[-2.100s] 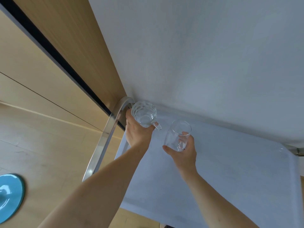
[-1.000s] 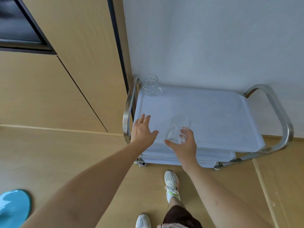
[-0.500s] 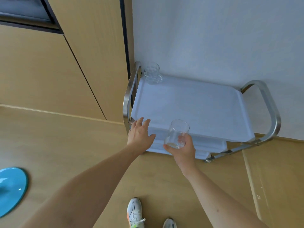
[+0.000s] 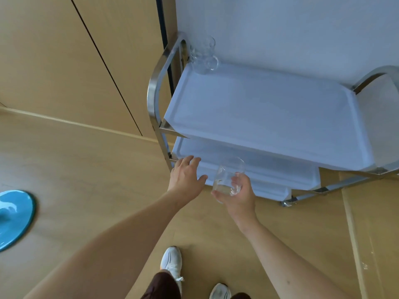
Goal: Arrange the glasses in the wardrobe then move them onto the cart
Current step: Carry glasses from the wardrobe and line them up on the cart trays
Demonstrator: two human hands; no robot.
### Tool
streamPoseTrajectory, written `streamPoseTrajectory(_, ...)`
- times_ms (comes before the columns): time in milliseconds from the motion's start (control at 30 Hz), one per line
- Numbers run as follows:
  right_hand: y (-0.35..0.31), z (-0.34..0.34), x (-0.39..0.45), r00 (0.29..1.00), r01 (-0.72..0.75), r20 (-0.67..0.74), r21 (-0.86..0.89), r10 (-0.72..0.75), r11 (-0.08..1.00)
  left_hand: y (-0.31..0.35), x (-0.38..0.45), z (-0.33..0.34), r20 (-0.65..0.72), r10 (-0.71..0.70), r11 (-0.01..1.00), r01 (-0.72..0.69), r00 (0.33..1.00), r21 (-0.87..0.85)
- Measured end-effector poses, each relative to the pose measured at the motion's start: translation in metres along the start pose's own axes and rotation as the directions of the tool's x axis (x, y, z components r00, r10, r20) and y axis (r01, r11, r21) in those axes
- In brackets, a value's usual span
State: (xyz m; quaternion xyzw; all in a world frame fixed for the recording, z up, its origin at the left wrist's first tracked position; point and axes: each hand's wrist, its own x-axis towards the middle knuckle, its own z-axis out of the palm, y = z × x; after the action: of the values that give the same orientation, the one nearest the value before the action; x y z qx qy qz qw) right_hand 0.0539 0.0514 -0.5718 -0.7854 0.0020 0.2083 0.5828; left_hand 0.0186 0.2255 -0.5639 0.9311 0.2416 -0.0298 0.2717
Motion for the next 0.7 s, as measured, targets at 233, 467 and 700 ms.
streamPoseTrajectory(233, 0.065, 0.021, 0.065, 0.995, 0.090, -0.034, -0.032, -0.091, 0.995, -0.030, 0.055, 0.068, -0.051, 0.055, 0.998, -0.053, 0.997, 0.032)
streamPoseTrajectory(467, 0.105, 0.044, 0.123, 0.979, 0.201, -0.041, -0.038, -0.202, 0.979, -0.060, 0.106, 0.110, -0.142, 0.106, 0.994, -0.099, 0.984, 0.052)
streamPoseTrajectory(700, 0.120, 0.064, 0.178, 0.934, 0.352, -0.050, -0.024, -0.352, 0.936, -0.087, 0.154, 0.132, -0.243, 0.168, 0.984, -0.150, 0.955, 0.092)
